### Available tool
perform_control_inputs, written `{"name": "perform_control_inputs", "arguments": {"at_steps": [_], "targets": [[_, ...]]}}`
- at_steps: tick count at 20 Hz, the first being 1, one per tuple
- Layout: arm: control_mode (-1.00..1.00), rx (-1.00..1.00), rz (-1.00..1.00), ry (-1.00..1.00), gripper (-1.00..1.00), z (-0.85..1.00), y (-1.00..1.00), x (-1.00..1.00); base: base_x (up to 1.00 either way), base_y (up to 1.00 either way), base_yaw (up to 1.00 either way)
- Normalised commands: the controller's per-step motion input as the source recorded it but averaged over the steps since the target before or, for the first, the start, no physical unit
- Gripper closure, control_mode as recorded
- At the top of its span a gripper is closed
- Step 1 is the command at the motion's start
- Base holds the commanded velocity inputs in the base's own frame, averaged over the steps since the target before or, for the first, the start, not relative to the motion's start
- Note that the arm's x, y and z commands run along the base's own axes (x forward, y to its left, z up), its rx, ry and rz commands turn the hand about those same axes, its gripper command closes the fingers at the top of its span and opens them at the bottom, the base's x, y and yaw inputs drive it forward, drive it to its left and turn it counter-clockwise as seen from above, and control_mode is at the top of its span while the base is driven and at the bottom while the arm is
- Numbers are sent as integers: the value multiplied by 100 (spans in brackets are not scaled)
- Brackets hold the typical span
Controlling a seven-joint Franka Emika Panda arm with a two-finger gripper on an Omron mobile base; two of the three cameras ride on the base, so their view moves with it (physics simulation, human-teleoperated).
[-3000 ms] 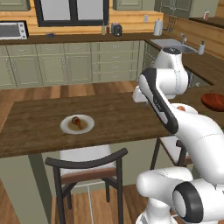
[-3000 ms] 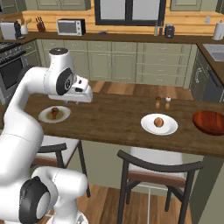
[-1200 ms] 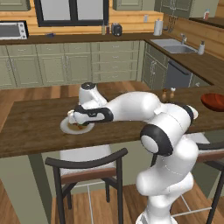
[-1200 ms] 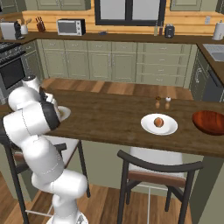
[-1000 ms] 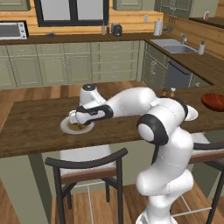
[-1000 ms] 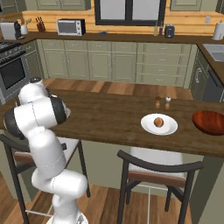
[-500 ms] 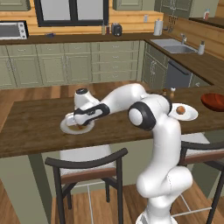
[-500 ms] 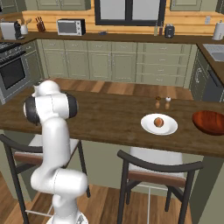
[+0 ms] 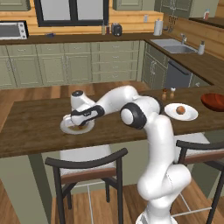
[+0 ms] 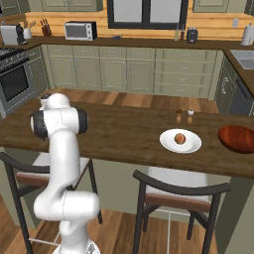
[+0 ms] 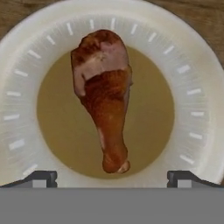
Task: Pick the chicken drumstick and onion from their plates and place them in the bowl. Then put the bowl in the fridge.
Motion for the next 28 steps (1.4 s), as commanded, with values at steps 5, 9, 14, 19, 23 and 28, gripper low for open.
{"name": "perform_control_inputs", "arguments": {"at_steps": [5,9,14,19,23,28], "targets": [[-100,0,0,3,-100,-21,0,23,0,0,0],[-100,0,0,4,-100,-25,0,26,0,0,0],[-100,0,0,2,100,-36,0,2,0,0,0],[-100,0,0,0,100,-21,0,0,0,0,0],[-100,0,3,4,100,-4,1,-2,0,0,0],[-100,0,2,-3,100,48,-18,-43,0,0,0]]}}
